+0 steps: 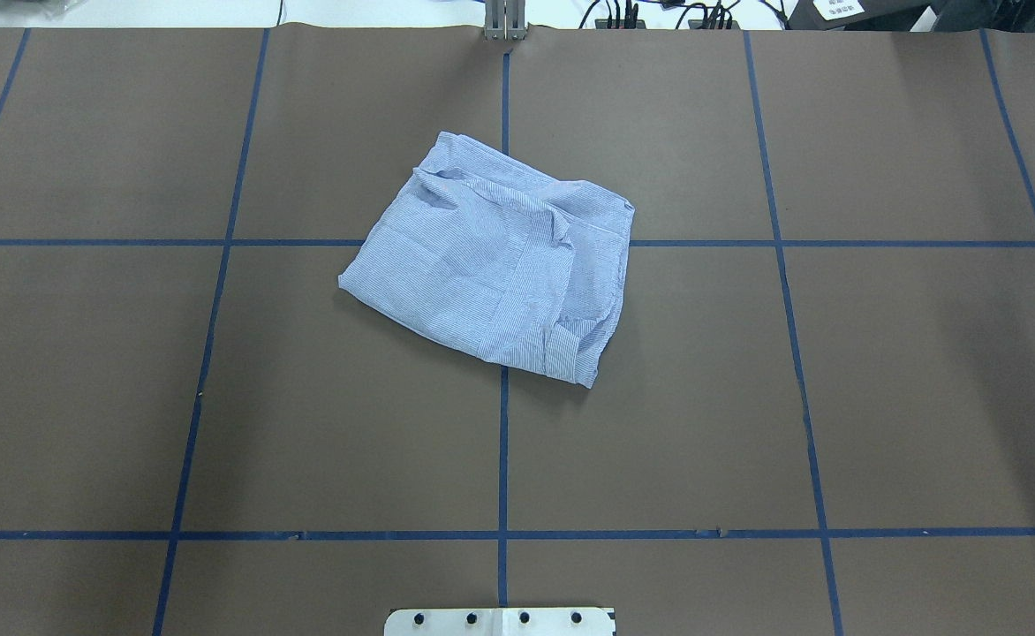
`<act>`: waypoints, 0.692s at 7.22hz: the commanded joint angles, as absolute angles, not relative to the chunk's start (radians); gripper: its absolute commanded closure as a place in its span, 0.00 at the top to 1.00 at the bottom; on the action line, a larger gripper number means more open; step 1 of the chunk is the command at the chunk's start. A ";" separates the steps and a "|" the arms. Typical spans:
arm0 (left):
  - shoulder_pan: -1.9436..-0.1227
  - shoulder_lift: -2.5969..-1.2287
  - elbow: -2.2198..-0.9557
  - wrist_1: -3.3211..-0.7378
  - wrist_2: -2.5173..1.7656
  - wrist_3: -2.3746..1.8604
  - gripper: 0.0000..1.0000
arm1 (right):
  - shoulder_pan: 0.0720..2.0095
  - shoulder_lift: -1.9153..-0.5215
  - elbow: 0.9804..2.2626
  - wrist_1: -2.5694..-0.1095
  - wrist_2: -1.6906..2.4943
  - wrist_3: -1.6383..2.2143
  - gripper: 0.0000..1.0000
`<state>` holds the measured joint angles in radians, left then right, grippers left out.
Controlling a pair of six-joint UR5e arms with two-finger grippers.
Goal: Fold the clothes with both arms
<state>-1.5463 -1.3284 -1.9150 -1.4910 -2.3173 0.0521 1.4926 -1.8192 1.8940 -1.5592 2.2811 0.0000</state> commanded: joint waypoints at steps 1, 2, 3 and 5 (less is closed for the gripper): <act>-1.546 -1.328 -1.911 -1.491 -2.318 0.052 1.00 | 1.493 -1.819 1.901 -1.557 2.302 0.000 1.00; -1.546 -1.328 -1.910 -1.491 -2.316 0.052 1.00 | 1.493 -1.819 1.901 -1.557 2.309 -0.002 1.00; -1.546 -1.328 -1.910 -1.491 -2.316 0.052 1.00 | 1.493 -1.819 1.902 -1.557 2.310 0.000 1.00; -1.546 -1.328 -1.910 -1.491 -2.315 0.052 1.00 | 1.493 -1.818 1.905 -1.557 2.312 0.000 1.00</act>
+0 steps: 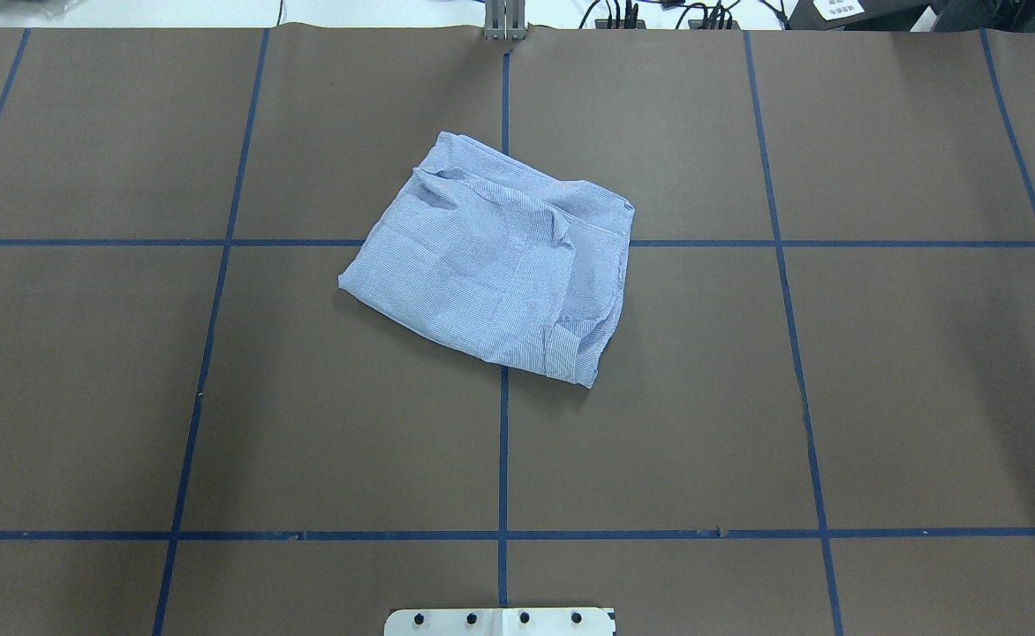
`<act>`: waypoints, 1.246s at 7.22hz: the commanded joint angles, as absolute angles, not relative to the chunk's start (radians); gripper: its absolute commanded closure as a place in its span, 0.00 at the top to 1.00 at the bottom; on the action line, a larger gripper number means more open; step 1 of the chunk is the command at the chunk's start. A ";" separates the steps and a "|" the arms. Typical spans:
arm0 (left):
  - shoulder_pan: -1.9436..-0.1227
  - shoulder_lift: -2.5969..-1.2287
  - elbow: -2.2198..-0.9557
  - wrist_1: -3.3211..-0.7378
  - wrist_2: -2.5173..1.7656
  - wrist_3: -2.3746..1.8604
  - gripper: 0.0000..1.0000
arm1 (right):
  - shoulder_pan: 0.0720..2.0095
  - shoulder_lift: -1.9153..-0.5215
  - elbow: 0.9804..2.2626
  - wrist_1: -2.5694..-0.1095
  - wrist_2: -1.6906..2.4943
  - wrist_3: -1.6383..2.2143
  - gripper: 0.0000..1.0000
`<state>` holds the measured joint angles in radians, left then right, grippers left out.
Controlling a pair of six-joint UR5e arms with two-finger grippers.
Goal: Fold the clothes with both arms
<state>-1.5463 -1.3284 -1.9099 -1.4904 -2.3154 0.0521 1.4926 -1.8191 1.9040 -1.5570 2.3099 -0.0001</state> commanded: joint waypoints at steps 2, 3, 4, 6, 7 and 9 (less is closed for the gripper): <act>-1.546 -1.327 -1.908 -1.489 -2.313 0.052 1.00 | 1.493 -1.819 1.905 -1.555 2.312 0.000 1.00; -1.546 -1.328 -1.910 -1.489 -2.313 0.052 1.00 | 1.493 -1.818 1.905 -1.551 2.312 0.000 1.00; -1.546 -1.328 -1.910 -1.491 -2.315 0.052 1.00 | 1.493 -1.819 1.901 -1.528 2.313 -0.002 1.00; -1.546 -1.328 -1.916 -1.491 -2.315 0.052 1.00 | 1.493 -1.828 1.899 -1.520 2.383 -0.011 1.00; -1.546 -1.328 -1.917 -1.491 -2.315 0.052 1.00 | 1.493 -1.836 1.895 -1.522 2.385 -0.012 1.00; -1.546 -1.328 -1.919 -1.491 -2.315 0.052 1.00 | 1.494 -1.859 1.876 -1.522 2.385 -0.014 1.00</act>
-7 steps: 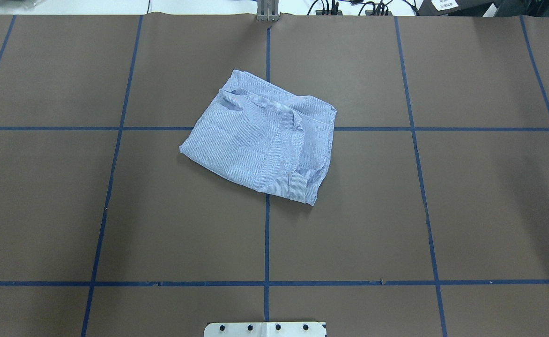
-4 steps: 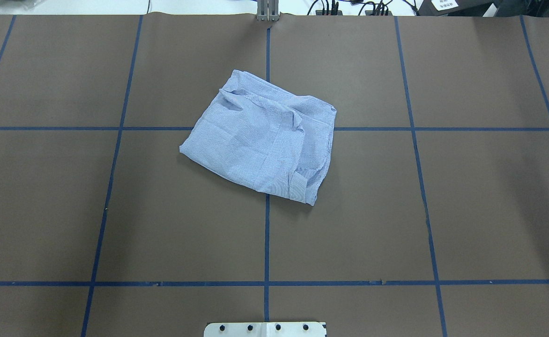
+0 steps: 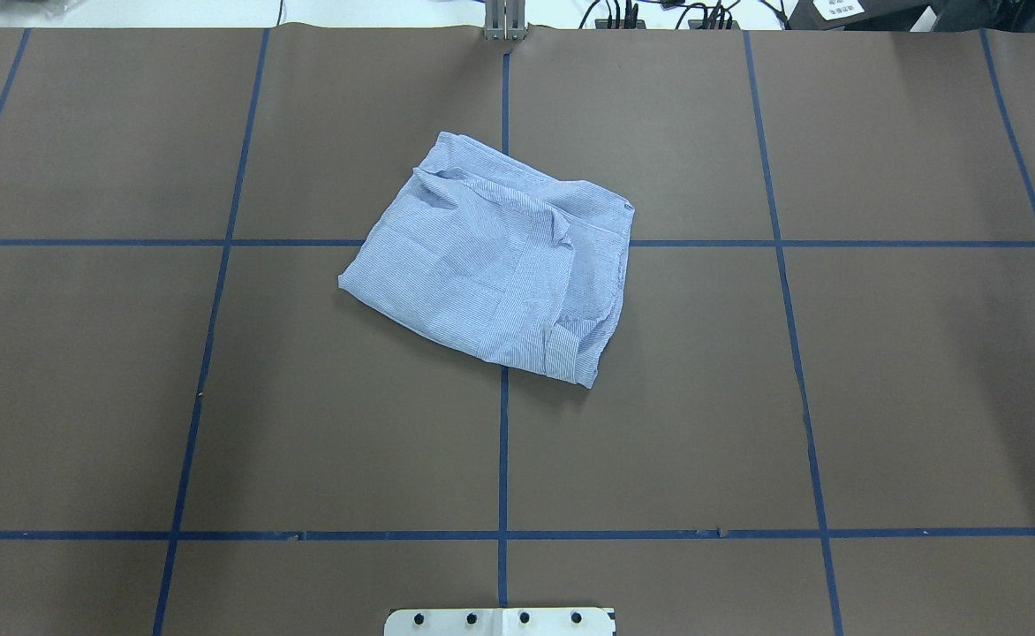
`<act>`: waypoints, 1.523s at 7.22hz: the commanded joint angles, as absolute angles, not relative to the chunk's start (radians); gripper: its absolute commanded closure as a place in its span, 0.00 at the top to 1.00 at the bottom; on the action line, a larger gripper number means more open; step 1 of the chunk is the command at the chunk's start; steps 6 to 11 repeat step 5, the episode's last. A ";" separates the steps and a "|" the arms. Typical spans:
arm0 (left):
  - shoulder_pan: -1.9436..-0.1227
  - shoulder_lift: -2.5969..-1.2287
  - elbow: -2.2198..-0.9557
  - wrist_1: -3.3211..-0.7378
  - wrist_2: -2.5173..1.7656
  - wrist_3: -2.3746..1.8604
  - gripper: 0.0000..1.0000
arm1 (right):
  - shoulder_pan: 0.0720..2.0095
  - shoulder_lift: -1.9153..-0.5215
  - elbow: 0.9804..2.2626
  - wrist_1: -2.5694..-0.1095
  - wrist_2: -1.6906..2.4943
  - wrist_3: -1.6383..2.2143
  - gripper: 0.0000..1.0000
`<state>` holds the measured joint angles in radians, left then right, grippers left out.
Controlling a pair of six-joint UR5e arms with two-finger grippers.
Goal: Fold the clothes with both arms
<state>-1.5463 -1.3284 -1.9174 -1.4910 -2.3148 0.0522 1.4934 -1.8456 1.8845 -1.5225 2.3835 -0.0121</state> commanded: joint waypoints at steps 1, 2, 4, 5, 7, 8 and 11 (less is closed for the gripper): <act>-1.546 -1.328 -1.921 -1.491 -2.316 0.052 1.00 | 1.494 -1.859 1.872 -1.522 2.384 -0.012 1.00; -1.546 -1.330 -1.922 -1.491 -2.315 0.052 1.00 | 1.494 -1.861 1.864 -1.522 2.378 -0.014 1.00; -1.545 -1.335 -1.922 -1.491 -2.315 0.052 1.00 | 1.494 -1.865 1.864 -1.522 2.376 -0.012 1.00; -1.545 -1.335 -1.922 -1.491 -2.313 0.052 1.00 | 1.494 -1.867 1.864 -1.522 2.378 -0.012 1.00; -1.545 -1.335 -1.922 -1.491 -2.313 0.052 1.00 | 1.494 -1.867 1.864 -1.522 2.378 -0.012 1.00; -1.545 -1.335 -1.922 -1.491 -2.313 0.052 1.00 | 1.494 -1.867 1.864 -1.522 2.378 -0.012 1.00; -1.545 -1.335 -1.922 -1.491 -2.313 0.052 1.00 | 1.494 -1.867 1.864 -1.522 2.378 -0.012 1.00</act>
